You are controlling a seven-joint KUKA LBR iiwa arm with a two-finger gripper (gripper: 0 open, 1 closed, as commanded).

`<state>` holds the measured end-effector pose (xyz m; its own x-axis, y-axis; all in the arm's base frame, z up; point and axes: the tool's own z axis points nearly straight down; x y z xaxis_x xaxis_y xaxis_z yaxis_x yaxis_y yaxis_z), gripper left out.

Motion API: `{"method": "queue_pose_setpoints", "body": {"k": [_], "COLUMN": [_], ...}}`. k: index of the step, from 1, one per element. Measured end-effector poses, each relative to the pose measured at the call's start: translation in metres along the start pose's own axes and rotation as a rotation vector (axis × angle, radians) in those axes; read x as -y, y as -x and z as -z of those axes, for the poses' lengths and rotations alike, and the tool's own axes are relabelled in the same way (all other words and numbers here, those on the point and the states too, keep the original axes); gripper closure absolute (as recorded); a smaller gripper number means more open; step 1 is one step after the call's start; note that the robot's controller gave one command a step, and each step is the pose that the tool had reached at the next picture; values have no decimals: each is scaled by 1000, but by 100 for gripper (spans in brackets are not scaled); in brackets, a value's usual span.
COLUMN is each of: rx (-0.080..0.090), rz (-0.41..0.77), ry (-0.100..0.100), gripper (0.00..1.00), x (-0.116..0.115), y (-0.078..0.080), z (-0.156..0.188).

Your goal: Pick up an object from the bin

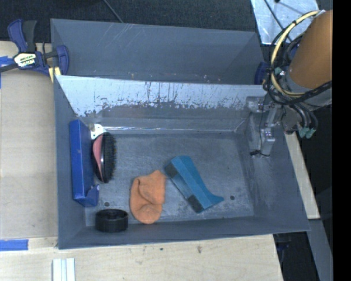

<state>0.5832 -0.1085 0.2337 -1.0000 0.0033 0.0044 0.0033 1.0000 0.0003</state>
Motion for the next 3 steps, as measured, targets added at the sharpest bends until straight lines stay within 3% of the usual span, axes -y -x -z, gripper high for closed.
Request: {"method": "queue_pose_setpoints", "body": {"k": [1,2,3], "rx": [9,8,5], "rz": [2,24,36], "ry": [-1,-1,2], "gripper": [0,0,0], "x": [-1,-63,-101], "y": [1,2,-4], "z": [5,-15,-19]}}
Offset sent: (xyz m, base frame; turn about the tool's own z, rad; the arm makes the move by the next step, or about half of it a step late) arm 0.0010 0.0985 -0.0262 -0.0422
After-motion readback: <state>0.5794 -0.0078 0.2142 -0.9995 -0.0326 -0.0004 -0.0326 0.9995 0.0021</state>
